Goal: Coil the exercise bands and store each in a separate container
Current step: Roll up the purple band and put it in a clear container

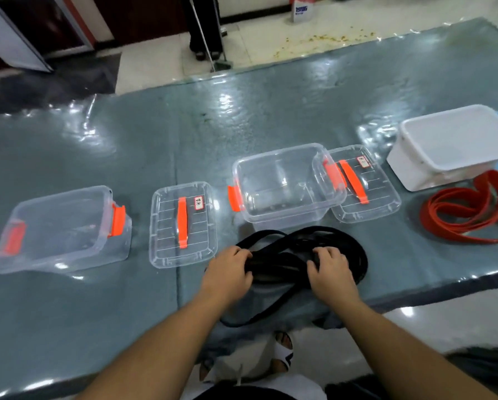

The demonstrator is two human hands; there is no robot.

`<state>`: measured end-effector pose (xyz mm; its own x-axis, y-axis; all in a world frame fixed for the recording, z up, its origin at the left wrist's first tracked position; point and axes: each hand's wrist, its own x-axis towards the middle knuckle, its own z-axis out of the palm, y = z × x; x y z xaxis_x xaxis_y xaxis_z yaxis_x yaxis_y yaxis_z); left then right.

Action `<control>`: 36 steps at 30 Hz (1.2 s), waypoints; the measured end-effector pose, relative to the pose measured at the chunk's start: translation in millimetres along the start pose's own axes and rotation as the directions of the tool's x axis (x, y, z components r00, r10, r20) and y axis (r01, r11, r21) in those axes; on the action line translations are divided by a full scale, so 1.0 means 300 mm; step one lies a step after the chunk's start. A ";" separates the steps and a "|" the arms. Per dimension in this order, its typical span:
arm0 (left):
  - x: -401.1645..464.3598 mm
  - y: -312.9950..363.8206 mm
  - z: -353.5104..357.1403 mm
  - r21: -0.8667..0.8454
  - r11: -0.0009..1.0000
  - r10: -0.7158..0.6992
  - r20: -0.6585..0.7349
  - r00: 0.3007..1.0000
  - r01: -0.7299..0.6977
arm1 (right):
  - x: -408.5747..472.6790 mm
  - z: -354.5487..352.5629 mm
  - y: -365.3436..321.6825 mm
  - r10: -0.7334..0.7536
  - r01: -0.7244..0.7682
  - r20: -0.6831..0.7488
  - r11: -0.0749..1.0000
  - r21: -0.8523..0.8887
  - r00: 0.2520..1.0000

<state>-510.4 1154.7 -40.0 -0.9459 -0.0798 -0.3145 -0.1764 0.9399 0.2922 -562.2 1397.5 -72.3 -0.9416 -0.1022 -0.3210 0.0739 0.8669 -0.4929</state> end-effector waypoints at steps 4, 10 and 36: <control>-0.074 -0.134 -0.065 -0.055 0.996 -0.078 -0.075 0.994 0.074 | -0.034 0.053 -0.160 -0.164 0.163 0.059 0.986 0.013 0.985; -0.249 -0.431 -0.168 -0.147 0.972 -0.207 -0.157 0.966 0.185 | -0.104 0.198 -0.504 -0.297 0.296 0.089 0.955 0.023 0.951; -1.470 -1.643 -0.170 -0.611 0.479 -0.864 -0.204 0.460 0.630 | -0.887 1.134 -1.949 -0.665 0.874 0.623 0.482 -0.064 0.412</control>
<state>-20.2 709.7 0.8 -0.3376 -0.9168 -0.2131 -0.8469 0.1970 0.4940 -243.0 751.8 26.2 -0.2322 -0.9224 -0.3085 -0.8085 0.3594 -0.4660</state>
